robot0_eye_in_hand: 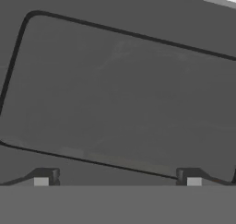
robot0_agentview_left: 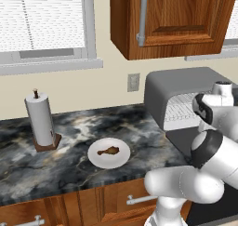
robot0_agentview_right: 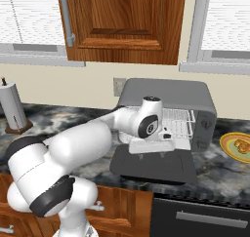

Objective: Open the toaster oven door. Place the bread on the top rack in the toaster oven and place the chicken drumstick on the bottom rack.

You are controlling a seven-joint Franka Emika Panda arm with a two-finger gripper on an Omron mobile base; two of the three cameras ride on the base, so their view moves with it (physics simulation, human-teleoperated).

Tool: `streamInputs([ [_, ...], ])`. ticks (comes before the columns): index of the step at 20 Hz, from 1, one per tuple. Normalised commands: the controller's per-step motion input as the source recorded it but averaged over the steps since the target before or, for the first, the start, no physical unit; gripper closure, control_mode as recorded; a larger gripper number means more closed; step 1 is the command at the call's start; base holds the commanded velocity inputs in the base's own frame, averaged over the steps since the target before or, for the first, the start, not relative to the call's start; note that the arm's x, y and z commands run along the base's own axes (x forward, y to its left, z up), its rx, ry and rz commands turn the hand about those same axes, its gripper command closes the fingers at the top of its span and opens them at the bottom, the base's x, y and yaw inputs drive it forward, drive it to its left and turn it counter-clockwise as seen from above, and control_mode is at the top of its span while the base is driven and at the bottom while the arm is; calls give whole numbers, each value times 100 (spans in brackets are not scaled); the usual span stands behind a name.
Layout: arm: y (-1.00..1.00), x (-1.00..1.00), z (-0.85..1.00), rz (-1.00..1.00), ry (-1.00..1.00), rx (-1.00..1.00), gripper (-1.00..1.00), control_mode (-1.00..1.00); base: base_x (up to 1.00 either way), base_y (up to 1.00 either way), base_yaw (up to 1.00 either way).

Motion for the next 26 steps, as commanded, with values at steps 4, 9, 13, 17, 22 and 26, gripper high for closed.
streamInputs([
  [4,0,0,28,0,0,0,-100,-100,0,0,0],
  [9,-2,0,20,0,-5,0,-100,-100,0,0,0],
  [13,-3,-2,10,2,-29,0,-100,-100,0,0,0],
  [17,-3,2,4,2,-24,0,-100,-100,0,0,0],
  [22,-1,9,3,8,-20,18,-100,-100,0,0,0],
  [26,-9,10,0,22,-33,29,-100,-100,0,0,0],
])
